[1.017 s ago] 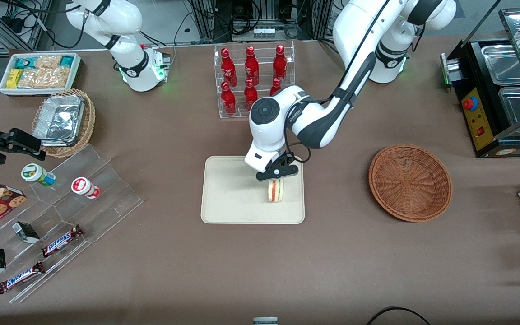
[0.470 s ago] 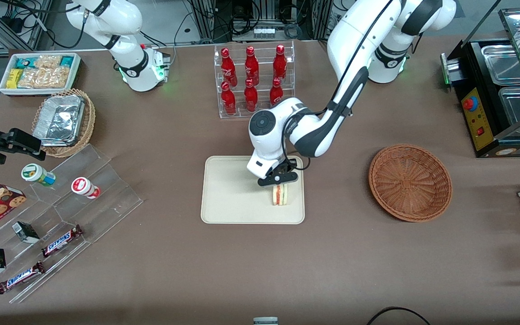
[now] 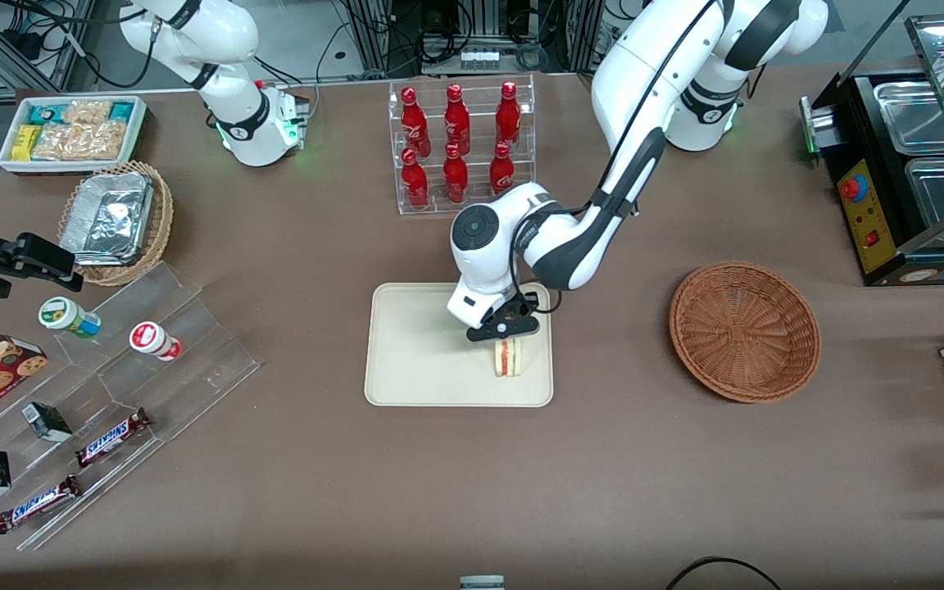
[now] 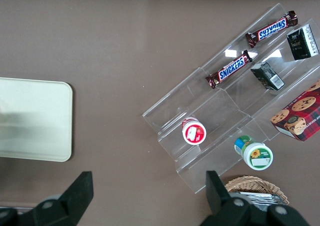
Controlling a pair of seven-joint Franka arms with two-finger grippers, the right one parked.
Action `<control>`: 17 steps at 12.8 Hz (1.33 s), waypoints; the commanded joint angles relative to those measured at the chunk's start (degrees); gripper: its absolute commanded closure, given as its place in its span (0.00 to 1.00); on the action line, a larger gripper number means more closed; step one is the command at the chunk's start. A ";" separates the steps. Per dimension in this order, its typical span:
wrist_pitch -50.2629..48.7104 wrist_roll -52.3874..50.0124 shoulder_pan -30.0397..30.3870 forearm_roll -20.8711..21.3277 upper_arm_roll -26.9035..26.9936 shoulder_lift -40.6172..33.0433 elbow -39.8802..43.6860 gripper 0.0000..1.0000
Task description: Place sandwich from basket to tray
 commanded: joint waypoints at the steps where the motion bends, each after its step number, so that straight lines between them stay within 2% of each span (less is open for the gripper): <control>1: -7.05 -1.28 -0.16 0.33 0.57 -5.58 1.63 0.00; 4: -16.91 -1.81 0.81 -0.89 0.74 -14.54 0.58 0.00; 8: -25.78 0.90 6.24 -4.15 0.75 -26.84 -0.03 0.00; 12: -38.62 22.93 19.23 -10.39 0.75 -40.91 -3.28 0.00; 17: -39.97 45.35 35.42 -17.94 1.53 -52.60 -10.21 0.00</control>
